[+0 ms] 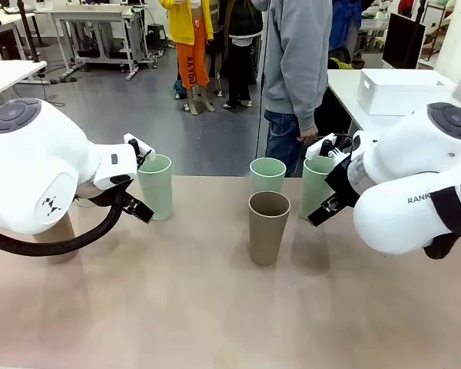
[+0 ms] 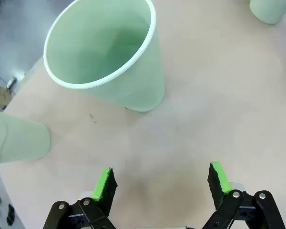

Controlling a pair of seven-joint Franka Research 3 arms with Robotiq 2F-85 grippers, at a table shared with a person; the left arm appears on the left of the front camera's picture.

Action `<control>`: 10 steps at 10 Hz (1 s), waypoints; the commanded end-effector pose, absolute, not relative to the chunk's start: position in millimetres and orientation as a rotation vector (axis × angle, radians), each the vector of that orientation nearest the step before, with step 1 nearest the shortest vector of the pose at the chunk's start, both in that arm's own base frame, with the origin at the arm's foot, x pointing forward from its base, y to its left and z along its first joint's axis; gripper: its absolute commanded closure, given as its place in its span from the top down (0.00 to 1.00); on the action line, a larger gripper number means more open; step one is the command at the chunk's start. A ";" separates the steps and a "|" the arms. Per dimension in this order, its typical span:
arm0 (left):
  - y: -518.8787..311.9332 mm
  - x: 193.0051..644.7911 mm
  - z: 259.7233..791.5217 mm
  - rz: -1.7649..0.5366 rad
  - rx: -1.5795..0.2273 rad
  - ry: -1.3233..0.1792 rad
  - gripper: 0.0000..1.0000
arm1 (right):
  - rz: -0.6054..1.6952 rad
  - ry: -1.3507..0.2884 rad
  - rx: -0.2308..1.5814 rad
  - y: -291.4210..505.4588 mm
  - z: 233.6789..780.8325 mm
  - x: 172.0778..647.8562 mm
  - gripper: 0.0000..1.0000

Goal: Stack the cups and store them in the basket.
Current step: Pick up two Reusable plastic cups , one in each hand.

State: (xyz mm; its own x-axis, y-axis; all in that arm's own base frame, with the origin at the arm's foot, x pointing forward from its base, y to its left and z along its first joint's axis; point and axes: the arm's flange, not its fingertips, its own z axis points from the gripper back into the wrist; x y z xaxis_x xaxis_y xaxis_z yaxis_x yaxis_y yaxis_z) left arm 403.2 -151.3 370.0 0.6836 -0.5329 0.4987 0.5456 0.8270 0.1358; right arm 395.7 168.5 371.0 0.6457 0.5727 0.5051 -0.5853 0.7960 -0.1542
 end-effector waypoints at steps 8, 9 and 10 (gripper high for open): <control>-151.3 403.2 370.1 -0.605 -0.024 -0.552 1.00 | 0.659 -0.566 0.024 168.5 371.0 395.7 1.00; -151.3 403.2 370.0 -0.604 -0.024 -0.551 1.00 | 0.660 -0.566 0.023 168.6 371.0 395.6 1.00; -141.2 406.3 411.3 -0.622 -0.046 -0.595 1.00 | 0.649 -0.613 0.027 161.0 410.8 396.9 1.00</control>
State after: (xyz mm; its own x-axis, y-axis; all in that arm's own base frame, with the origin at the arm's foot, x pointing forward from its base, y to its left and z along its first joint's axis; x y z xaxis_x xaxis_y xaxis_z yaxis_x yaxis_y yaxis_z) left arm 405.2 -150.8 380.3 0.6746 -0.5302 0.5136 0.5440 0.8274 0.1397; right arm 397.6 167.5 380.8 0.6392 0.5672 0.5194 -0.5800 0.7990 -0.1587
